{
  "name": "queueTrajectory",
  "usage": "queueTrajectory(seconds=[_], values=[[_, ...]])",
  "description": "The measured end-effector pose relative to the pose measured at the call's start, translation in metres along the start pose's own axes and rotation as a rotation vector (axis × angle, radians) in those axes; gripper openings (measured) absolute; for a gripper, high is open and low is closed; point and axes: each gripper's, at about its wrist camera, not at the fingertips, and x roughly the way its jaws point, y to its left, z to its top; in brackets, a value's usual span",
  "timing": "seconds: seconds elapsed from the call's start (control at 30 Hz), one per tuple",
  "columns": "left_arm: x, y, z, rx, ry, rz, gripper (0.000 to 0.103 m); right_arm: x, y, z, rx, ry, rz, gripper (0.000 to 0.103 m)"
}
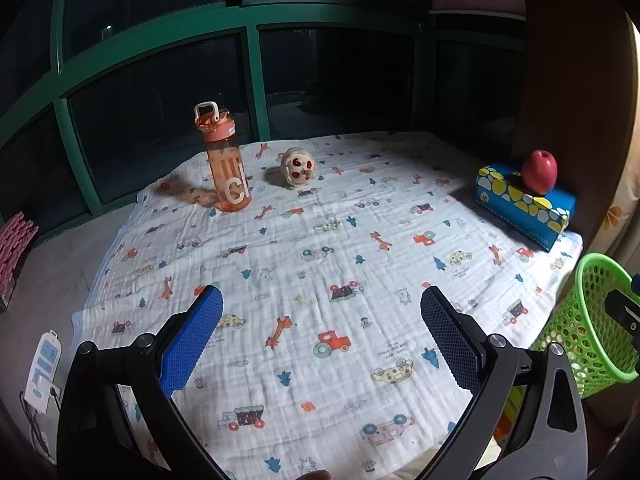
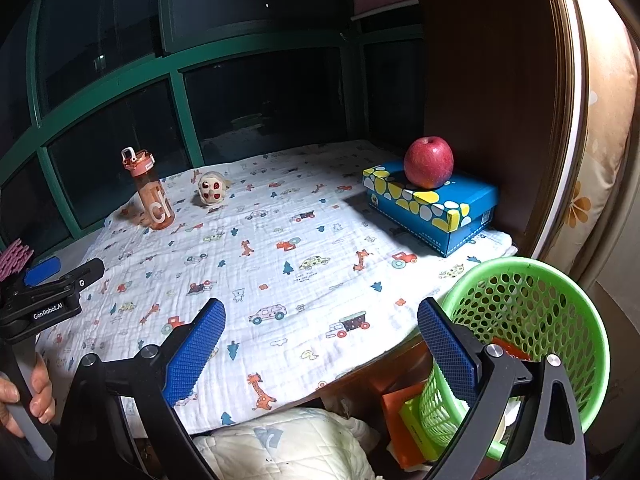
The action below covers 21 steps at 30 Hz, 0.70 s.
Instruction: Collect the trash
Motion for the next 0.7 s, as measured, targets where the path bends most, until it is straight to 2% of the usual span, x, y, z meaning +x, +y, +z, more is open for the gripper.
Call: queueTrajectory(seconds=[0.7], values=[[0.002,0.0007,-0.002,0.006,0.003,0.023,0.098,0.0044,0.0058,-0.0017,-0.006,0.015,0.006,0.094]])
